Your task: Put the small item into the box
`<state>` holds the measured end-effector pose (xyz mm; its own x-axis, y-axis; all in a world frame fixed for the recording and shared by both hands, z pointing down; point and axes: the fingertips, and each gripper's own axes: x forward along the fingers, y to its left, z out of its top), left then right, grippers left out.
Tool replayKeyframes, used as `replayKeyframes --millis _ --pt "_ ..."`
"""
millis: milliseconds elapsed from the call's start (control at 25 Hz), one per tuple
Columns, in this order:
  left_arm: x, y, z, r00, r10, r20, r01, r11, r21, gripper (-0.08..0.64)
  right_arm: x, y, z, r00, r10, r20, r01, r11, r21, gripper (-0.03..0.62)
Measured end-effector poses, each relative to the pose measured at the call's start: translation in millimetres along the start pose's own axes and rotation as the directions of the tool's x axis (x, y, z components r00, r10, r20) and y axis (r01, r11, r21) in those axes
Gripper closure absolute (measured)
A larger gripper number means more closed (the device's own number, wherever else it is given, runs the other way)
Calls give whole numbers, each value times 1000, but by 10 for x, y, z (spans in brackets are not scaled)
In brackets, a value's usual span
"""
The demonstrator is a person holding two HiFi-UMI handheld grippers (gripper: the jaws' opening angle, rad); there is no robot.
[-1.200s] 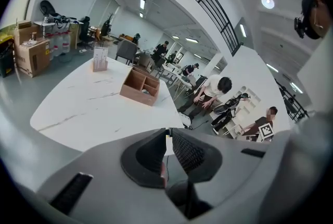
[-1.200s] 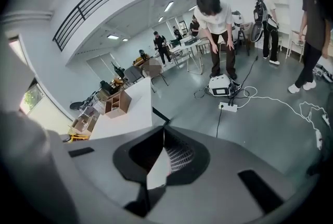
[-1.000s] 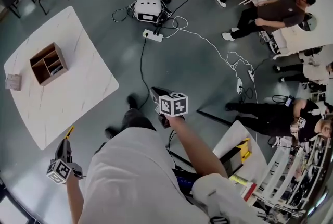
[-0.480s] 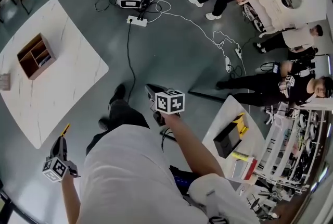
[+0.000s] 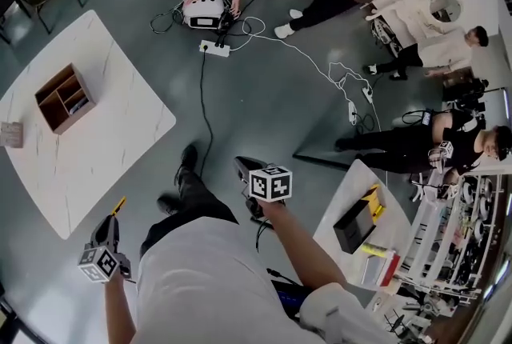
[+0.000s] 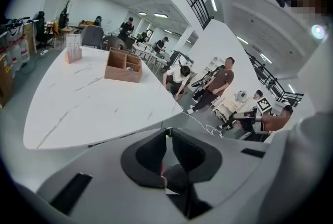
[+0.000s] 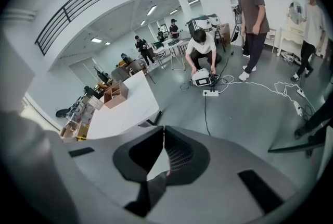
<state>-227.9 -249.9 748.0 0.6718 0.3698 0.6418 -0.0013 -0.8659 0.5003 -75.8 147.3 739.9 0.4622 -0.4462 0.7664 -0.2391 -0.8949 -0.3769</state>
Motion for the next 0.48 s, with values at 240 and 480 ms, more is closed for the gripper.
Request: replayKeyframes --millis 240,480 --pt "0 181 -234 1000 3 -24 -4 999 -50 514 -195 -27 -243 995 -46 -83 40 997 -67 565" --pt "-153 549 -124 998 66 4 -66 997 -47 514 -227 96 -290 991 -58 -121 47 994 -95 565"
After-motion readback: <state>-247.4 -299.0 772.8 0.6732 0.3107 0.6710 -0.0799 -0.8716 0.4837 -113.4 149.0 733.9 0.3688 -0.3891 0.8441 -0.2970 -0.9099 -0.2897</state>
